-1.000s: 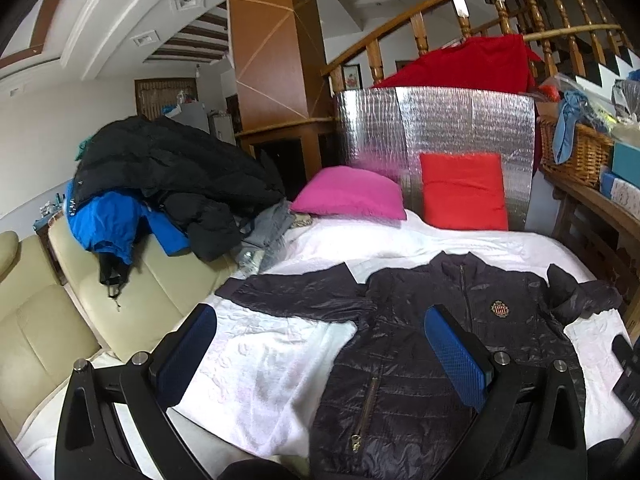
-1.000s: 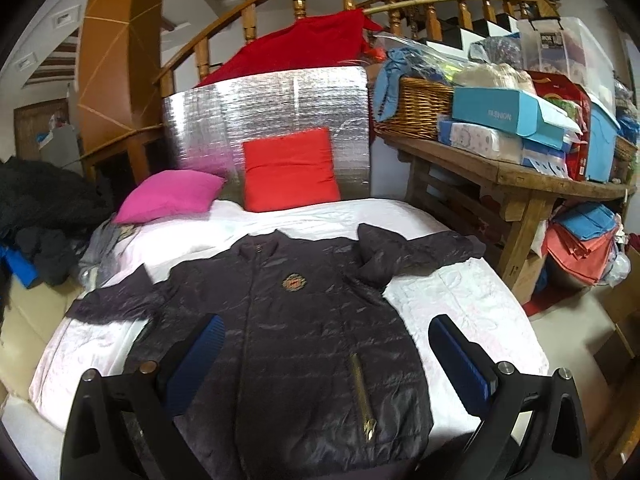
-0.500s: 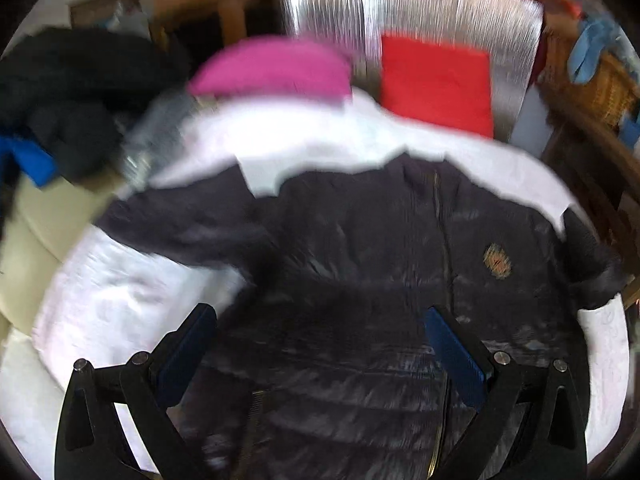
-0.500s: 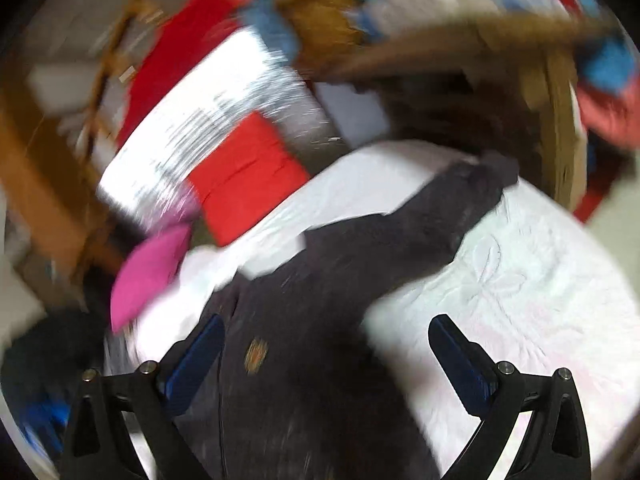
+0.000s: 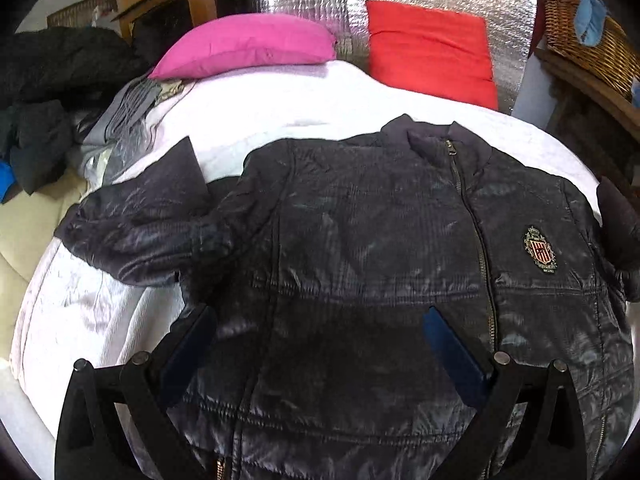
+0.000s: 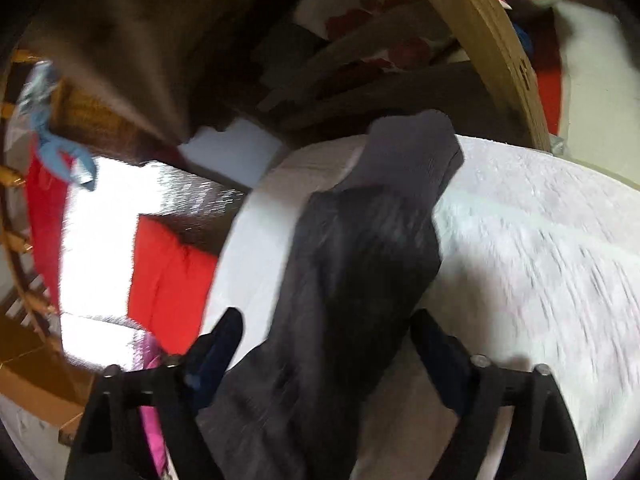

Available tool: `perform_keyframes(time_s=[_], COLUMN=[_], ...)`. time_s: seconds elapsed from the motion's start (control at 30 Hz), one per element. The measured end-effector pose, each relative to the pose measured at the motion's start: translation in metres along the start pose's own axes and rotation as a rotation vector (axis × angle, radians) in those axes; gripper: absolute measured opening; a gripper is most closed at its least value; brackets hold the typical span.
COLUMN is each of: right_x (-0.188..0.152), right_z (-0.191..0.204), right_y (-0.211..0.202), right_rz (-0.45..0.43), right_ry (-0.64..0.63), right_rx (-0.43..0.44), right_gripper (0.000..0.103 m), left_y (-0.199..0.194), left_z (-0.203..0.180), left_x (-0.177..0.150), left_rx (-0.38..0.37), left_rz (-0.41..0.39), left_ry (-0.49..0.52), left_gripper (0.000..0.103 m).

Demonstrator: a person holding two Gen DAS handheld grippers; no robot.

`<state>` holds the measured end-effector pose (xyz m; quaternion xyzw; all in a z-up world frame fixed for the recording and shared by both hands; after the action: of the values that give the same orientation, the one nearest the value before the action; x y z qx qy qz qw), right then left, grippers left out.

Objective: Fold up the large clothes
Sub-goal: 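Grasp the black jacket sleeve cuff with the right gripper and lift it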

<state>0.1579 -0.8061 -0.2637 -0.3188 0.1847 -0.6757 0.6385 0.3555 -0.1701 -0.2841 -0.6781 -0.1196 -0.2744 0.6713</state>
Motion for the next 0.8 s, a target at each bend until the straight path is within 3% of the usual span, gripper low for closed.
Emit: perform_keyframes(time_s=[0.07,0.1,0.13,0.2,0.27,0.47,0.57,0.63,0.8], right_x=[0.011,0.016,0.021,0.02,0.017,-0.026,-0.072,-0.122,-0.229], right_z=[-0.004,-0.002,0.0,0.004,0.011,0.093,0.145,0.176,0.216], right_y=[0.011,0.014,0.017,0.023,0.019,-0.02,-0.046,-0.066,-0.076], right_rz=[-0.011,-0.031,-0.041,-0.028,-0.054,-0.08,-0.061,-0.028,0.117], right_ry=[0.007,-0.019,-0.042,-0.062,-0.087,-0.253,-0.346,-0.442,-0.597], right_rx=[-0.019,-0.054,-0.081,-0.072,-0.066,0.097,0.211,0.278,0.378], right_gripper=[0.068,0.051,0.026,0.02,0.017,0.015,0.015,0.015,0.015], left_y=[0.0,-0.001,-0.001,-0.003,-0.003,-0.008,-0.013,-0.015,-0.018], left_z=[-0.001,-0.003,-0.005,-0.007,-0.005,0.014,0.028,0.039,0.059], left_x=[0.004,0.004,0.005,0.006,0.008,0.014,0.016,0.017,0.019], left_rx=[0.008,0.018,0.028,0.042,0.032,0.016,0.013,0.014,-0.001], left_rz=[-0.023,-0.036,-0.046,-0.058,-0.061,-0.071,-0.085,-0.093,-0.107], left_ry=[0.019,0.033,0.047,0.061,0.053,-0.027,-0.064,-0.085,-0.132], left_gripper=[0.103,0.103,0.103,0.103,0.103,0.103,0.103,0.103,0.103])
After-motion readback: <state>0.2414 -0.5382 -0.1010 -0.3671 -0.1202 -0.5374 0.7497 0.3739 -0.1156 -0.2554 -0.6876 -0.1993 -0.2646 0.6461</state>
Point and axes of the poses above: each gripper's, at about its wrist camera, not at the fingertips, and y roughly the way its jaws point, z to its left, x to its top, the point moved 6 cm from there along y, roughly the way its jaws point, and after that the axes turned 7 degrees about z, right-handed, at the moved point
